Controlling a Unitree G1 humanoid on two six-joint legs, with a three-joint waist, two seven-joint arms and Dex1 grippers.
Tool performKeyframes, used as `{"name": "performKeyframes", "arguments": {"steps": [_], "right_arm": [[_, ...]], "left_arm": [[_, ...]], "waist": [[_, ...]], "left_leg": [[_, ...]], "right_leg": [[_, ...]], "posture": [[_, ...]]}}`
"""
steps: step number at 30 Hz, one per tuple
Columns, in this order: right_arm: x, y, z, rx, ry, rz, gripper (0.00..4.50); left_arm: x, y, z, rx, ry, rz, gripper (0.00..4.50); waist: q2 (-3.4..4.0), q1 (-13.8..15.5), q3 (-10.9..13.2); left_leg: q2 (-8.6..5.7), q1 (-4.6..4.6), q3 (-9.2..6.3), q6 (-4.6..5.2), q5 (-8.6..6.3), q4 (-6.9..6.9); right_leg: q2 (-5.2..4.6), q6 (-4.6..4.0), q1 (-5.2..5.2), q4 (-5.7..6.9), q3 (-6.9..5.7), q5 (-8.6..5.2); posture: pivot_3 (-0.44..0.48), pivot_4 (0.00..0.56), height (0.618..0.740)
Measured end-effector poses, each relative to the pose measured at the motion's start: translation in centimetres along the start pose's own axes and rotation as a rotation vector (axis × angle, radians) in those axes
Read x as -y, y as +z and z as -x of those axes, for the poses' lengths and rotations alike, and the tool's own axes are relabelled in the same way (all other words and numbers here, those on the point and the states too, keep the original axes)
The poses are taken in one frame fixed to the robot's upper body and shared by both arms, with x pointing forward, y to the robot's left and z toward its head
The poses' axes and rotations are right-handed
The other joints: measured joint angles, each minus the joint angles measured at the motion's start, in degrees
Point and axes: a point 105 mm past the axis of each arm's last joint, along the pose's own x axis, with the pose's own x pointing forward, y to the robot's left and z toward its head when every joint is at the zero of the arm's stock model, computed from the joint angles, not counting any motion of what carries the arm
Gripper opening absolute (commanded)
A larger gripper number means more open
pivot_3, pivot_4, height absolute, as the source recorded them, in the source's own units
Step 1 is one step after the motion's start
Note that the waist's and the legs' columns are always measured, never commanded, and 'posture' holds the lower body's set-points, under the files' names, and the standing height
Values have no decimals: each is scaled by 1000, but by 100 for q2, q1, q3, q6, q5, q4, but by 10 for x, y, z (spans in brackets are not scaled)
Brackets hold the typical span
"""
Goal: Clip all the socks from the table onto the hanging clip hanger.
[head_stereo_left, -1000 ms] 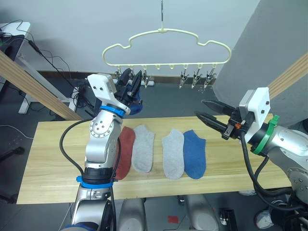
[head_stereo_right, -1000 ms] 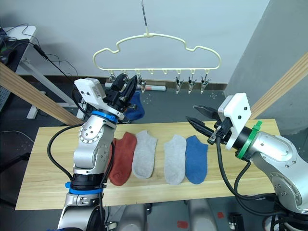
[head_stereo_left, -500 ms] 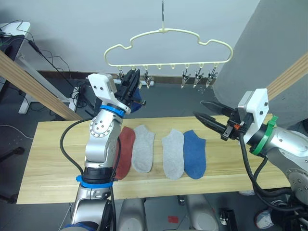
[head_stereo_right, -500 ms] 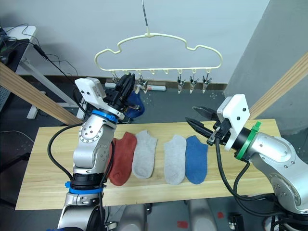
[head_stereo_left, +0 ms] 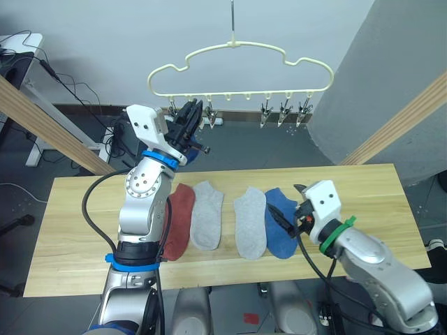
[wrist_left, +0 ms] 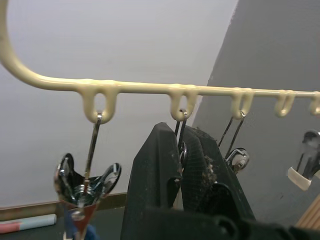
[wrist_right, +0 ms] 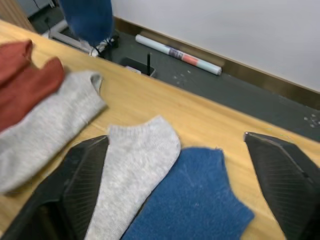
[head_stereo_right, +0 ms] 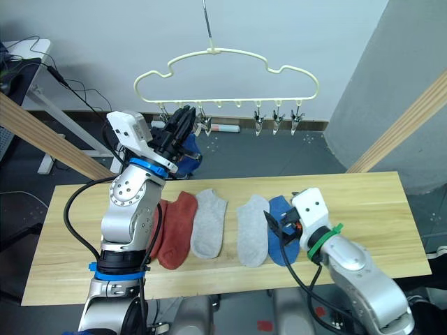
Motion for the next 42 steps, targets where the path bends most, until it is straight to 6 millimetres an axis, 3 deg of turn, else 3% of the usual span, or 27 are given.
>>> {"name": "performKeyframes", "arguments": {"steps": [2, 6, 8, 17, 21, 31, 32, 42], "right_arm": [[-2, -7, -8, 10, -29, 13, 4500], [5, -58, -25, -141, -135, -6, 4500], [12, -73, -27, -191, -170, -4, 4500], [9, -92, -25, -226, -212, -174, 4500], [13, -95, -25, -221, -223, -246, 3698], [21, -98, -25, -254, -189, -129, 163], [20, -97, -25, -254, -186, -122, 0], [32, -89, -10, -250, -147, 20, 0]], "left_arm": [[0, 0, 0, -2, -3, 0, 79], [3, -1, -1, -10, -25, 6, 79], [2, -2, -1, -21, -26, 8, 79], [3, -3, 0, -28, -39, 10, 79], [3, -3, 0, -29, -43, 11, 79], [3, -4, 1, -37, -64, 6, 79], [3, -4, 1, -38, -65, 7, 79], [5, 0, 2, -45, -99, 56, 79]], "waist": [[-7, 0, -4], [-7, 1, -4], [-7, 9, -4], [-7, 12, -4], [-7, 12, -4], [-7, 9, -4], [-7, 9, -4], [-6, 49, -4]], "left_leg": [[1, 0, -4, 0, 0, -1], [-1, 0, 3, 0, 0, -2], [-1, 0, 4, 1, 0, -2], [0, 0, 0, 1, 0, -3], [0, 0, -3, 1, 0, -2], [0, 2, -2, 1, 0, -1], [0, 2, -2, 2, 0, -1], [-3, 0, 0, 2, 1, -3]], "right_leg": [[1, 0, 1, -2, -3, 0], [-1, 0, -1, -2, 2, 0], [-2, 0, 0, -3, 3, 0], [0, 0, 0, -2, 3, 0], [0, 0, 2, -1, 0, 0], [1, 0, 3, -1, 1, 0], [1, 0, 4, -1, 1, 0], [-2, 1, 3, -6, 3, -1]], "posture": [[-95, 389, 740], [-87, 392, 740], [-87, 392, 740], [-80, 389, 740], [-78, 387, 740], [-75, 386, 740], [-75, 386, 740], [-75, 391, 740]]}}
